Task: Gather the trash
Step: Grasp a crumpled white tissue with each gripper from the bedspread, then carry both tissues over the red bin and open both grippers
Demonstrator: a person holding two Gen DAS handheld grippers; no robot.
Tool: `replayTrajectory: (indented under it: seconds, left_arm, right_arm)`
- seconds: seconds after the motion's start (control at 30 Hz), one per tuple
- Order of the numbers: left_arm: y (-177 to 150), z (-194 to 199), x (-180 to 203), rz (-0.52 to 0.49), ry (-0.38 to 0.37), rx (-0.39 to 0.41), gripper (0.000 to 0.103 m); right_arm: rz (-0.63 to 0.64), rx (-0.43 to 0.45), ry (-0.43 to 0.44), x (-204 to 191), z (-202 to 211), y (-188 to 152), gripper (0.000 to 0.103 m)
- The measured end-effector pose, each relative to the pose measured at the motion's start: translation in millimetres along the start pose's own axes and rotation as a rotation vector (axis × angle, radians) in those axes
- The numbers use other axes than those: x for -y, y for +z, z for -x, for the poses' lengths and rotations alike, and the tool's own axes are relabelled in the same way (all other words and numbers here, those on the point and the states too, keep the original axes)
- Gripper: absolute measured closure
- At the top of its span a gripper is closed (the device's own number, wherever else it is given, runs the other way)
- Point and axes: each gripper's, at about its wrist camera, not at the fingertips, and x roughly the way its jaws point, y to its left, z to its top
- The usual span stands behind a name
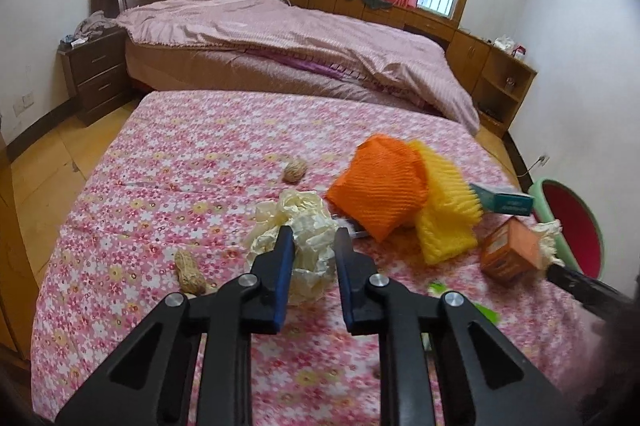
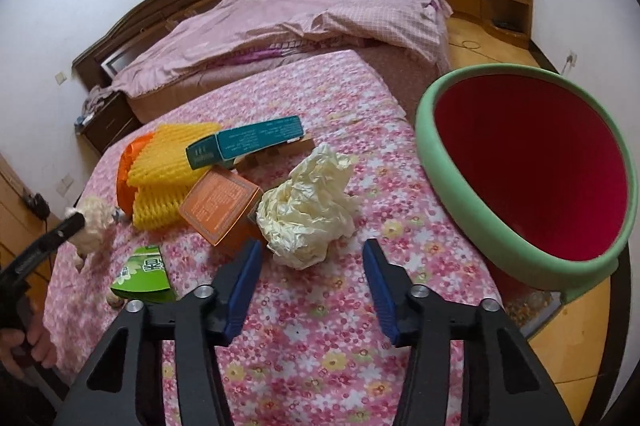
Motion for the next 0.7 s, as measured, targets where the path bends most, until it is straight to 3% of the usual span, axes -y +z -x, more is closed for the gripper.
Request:
replayTrajectory:
  seconds: [0.1,0.27,0.4,0.7]
  left_arm:
    - [0,13,8,0.004,-0.019,0.017,0.083]
    - [-1,32,20,-0.001,-0.045,0.035,0.083]
    - [1,45,36,-0.014,-0.076,0.044,0.083]
    - [8,68,90,-0.087,-0.177,0.052,0.083]
  right_arm:
    - [0.027,-0.008,-0.009,-3,-9,4,0.055]
    - [0.022,-0.020,0.034,0,-17,8,0.087]
    - [0.027,0.017,0.054,1,-4,5,0.094]
    - [-0.032,0.133,0.067,27,59,-3,0.094]
